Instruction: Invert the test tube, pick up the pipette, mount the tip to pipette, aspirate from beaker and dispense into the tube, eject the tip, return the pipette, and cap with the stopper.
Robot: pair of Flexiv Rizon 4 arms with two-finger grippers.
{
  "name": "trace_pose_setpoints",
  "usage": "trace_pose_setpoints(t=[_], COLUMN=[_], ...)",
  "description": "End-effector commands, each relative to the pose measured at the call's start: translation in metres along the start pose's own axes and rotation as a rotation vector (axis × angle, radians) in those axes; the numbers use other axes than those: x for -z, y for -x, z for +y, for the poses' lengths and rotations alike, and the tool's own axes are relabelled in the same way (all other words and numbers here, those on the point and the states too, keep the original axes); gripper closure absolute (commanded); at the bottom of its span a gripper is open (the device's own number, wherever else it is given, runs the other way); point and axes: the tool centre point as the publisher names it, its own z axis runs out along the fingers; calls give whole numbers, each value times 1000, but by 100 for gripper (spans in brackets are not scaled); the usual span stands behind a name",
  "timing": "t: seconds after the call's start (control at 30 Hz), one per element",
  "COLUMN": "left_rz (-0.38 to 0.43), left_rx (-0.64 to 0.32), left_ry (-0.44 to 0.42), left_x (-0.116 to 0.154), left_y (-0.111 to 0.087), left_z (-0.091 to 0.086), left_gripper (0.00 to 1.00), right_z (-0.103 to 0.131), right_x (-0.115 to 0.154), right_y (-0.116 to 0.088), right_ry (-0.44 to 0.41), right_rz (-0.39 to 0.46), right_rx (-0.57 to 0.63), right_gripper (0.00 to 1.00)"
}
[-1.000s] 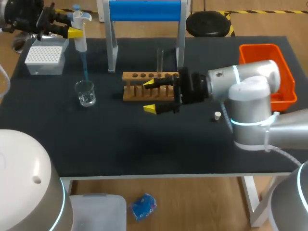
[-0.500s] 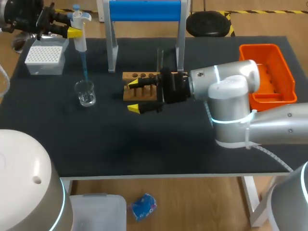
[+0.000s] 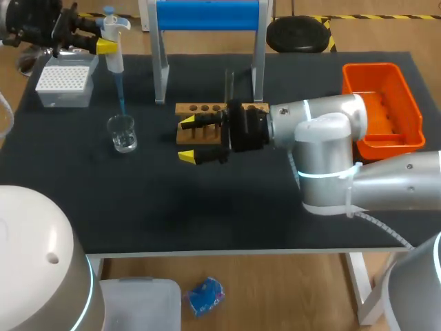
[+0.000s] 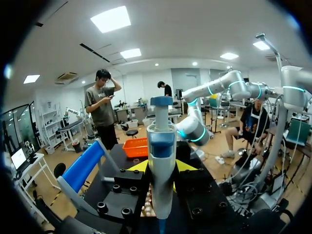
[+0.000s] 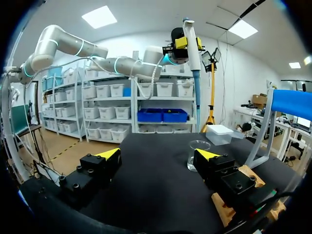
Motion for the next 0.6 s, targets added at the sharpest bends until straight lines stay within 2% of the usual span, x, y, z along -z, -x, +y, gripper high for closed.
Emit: trace_pose_setpoints(t=[0.03,0.23,0.37,0.6], left_rz=[7,4,1,2], left_rx=[-4,-5,-2,-5], left_ry=[0,4,7,12], left_x=[3,7,8,8], left_y=[5,9,12,12], left_z=[5,15,19,19], left_gripper=[100,100,100,100], right_z=[-6,-6,-6,-17], right_x=[-13,-19,-24,-46], right_y=[0,1,5,16], right_ry=[11,6,-6,-21], right_rz=[-1,3,-24,-62], right_rx=[0,-8,-21,-45], right_gripper=[0,0,0,0])
